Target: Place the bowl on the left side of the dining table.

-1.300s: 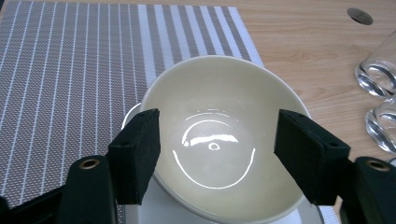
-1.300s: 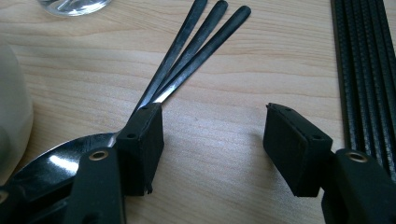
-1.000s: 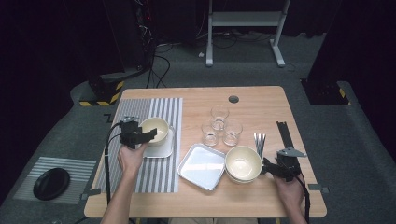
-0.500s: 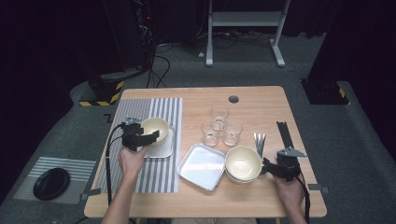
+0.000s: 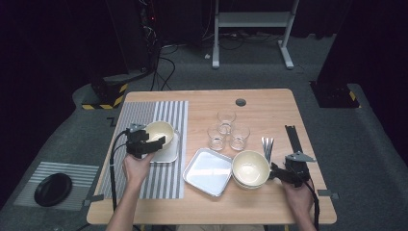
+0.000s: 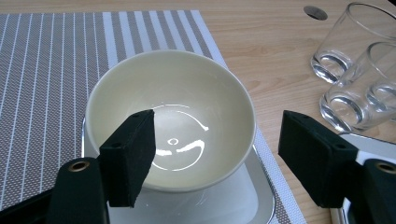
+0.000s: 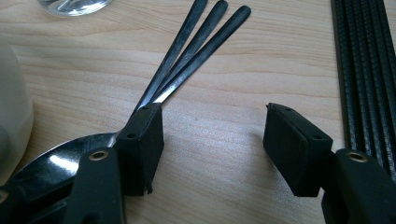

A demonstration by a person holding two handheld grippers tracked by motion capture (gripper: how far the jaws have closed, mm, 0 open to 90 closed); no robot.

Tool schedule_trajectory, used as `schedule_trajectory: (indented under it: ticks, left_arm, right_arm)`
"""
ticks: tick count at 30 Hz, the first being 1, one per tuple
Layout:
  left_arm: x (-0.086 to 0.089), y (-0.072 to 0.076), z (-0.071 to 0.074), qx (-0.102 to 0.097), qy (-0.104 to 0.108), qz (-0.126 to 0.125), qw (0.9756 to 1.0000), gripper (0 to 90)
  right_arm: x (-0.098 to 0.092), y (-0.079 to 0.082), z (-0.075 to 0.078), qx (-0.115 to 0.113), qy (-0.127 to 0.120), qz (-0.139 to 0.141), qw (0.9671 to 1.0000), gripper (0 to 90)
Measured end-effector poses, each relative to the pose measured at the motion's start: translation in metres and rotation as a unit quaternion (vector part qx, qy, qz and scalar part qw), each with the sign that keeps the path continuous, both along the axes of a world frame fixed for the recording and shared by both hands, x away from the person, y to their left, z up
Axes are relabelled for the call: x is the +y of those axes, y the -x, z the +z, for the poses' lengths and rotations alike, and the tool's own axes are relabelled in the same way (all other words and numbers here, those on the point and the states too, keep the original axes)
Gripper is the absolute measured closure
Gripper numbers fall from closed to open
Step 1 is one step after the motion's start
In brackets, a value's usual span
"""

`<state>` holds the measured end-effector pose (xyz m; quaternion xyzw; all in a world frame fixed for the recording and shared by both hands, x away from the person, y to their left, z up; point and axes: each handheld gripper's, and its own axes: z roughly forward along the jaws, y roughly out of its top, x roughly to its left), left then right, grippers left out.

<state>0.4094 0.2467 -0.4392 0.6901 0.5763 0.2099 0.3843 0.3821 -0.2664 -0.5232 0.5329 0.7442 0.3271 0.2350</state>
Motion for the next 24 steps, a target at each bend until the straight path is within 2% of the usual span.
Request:
schedule_trajectory:
  ticks: [2,3,7,8,9,12,13,14,15,16,21,22,23,24]
  left_arm:
    - [0.001,0.002,0.001,-0.004,-0.006,-0.005,1.0,27.9]
    - [0.0,0.003,0.001,-0.002,0.004,-0.001,1.0,27.8]
    - [-0.001,0.005,0.001,-0.008,0.001,-0.009,0.9999,27.4]
    - [0.002,0.007,0.003,-0.001,-0.023,-0.026,0.9994,27.4]
    - [-0.002,0.007,0.002,-0.01,-0.002,-0.012,0.9999,27.4]
    - [-0.002,0.008,0.003,-0.009,0.004,-0.014,0.9998,27.4]
    - [0.003,0.009,0.005,-0.003,-0.022,-0.03,0.9993,27.3]
    - [0.004,0.01,0.006,-0.004,-0.02,-0.029,0.9994,27.2]
    - [0.006,0.01,0.006,-0.007,-0.027,-0.035,0.999,27.0]
    - [0.005,0.012,0.007,-0.006,-0.019,-0.027,0.9994,26.9]
    - [0.005,0.017,0.01,-0.015,-0.021,-0.032,0.9991,26.7]
    - [-0.001,0.018,0.009,-0.026,0.006,-0.016,0.9995,26.8]
    - [0.003,0.019,0.011,-0.018,-0.02,-0.034,0.9991,27.1]
    - [0.002,0.02,0.012,-0.02,-0.02,-0.035,0.999,27.4]
  right_arm:
    - [0.0,0.0,0.0,0.003,-0.001,-0.002,1.0,37.9]
    - [0.0,0.0,0.0,0.0,0.0,0.0,1.0,37.9]
    - [0.0,0.0,0.0,0.0,0.0,0.0,1.0,37.9]
    - [0.0,0.0,0.0,0.0,0.001,0.001,1.0,37.9]
    - [0.0,0.0,0.0,-0.001,0.001,0.001,1.0,37.9]
    - [0.0,0.0,0.0,0.0,0.0,0.0,1.0,37.9]
    - [0.0,0.0,0.0,0.002,-0.001,-0.001,1.0,37.9]
    - [0.0,0.0,0.0,0.003,-0.002,-0.002,1.0,37.9]
    - [0.0,0.0,0.0,-0.001,0.001,0.001,1.0,37.9]
    - [0.0,0.0,0.0,0.003,-0.002,-0.001,1.0,37.9]
    - [0.0,0.0,0.0,0.0,0.0,0.001,1.0,37.8]
    - [0.0,0.0,0.0,0.0,0.0,0.0,1.0,37.8]
    - [0.0,0.0,0.0,0.0,0.0,0.0,1.0,37.8]
    - [0.0,0.0,0.0,0.001,0.0,0.0,1.0,37.8]
